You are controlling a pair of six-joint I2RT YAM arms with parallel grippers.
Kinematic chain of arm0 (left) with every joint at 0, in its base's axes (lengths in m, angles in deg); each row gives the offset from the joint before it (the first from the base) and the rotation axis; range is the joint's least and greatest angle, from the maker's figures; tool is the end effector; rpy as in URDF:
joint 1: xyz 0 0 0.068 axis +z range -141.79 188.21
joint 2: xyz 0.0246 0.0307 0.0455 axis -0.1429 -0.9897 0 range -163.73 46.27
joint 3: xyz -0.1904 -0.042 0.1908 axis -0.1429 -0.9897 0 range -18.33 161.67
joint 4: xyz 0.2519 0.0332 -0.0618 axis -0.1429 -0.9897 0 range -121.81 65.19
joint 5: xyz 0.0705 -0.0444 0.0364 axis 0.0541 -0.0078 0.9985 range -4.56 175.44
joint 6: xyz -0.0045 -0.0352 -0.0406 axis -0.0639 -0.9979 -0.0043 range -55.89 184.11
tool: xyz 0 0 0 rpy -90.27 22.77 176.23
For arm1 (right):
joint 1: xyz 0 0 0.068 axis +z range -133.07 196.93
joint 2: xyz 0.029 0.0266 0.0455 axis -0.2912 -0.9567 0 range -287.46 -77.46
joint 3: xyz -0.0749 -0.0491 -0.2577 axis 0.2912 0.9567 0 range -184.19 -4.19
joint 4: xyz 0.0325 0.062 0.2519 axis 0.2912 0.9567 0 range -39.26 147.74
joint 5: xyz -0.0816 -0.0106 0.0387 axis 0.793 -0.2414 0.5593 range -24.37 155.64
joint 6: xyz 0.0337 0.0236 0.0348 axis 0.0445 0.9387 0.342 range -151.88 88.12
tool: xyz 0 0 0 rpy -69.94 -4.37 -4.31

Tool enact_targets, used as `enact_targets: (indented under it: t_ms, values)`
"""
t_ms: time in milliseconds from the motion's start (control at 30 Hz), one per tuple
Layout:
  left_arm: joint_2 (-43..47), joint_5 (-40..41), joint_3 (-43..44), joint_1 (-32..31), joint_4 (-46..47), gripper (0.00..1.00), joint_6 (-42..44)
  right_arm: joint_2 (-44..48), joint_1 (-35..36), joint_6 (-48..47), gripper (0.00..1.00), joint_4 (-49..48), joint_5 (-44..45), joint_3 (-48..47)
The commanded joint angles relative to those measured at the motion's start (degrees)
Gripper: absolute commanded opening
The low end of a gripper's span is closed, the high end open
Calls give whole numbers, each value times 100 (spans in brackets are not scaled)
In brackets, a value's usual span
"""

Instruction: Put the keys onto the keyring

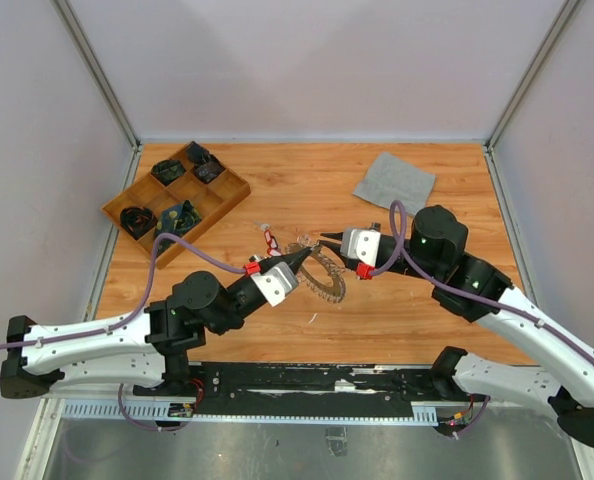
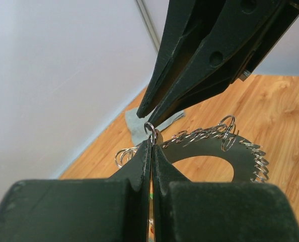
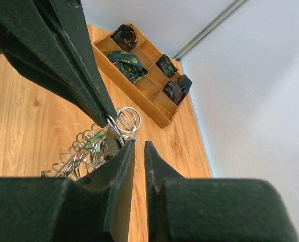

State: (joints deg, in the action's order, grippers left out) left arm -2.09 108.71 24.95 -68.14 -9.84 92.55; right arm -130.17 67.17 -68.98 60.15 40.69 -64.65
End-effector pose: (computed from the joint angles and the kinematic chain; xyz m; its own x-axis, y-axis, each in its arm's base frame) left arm 0.0607 -0.1902 0.3672 0.4171 0.1366 -0.8985 0.6849 0.6026 0.4096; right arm 0.1170 0.1641 0.4130 0.5684 -0.1721 -0.8046 -0.7821 0.1906 -0.5933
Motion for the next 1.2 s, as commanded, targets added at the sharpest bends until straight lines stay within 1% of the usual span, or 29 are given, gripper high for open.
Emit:
enact_targets:
  t_ms: [0,167,333,467,767,1000,1167]
  values:
    - [237,-117,85,-37,455,0,-254,248,109,87,16,52,-10,-66]
    - [460,-168,3,-37,444,1,-596,501,111,89,23,174,-336,-108]
    - [681,-321,-37,-37,302,1,-926,593,109,187,26,355,-731,-226]
    - [872,-629,-40,-37,75,0,-1159,555,111,408,28,333,-1052,-341]
    - [1368,-1486,-162,-37,-224,1,-1687,289,109,1228,29,199,-1974,-657]
    - [1549,-1752,-251,-37,-346,1,-1918,156,125,2094,33,-367,-2321,-559]
    - [1617,-1859,-298,-37,-319,1,-1967,50,178,2491,34,-703,-2481,-436]
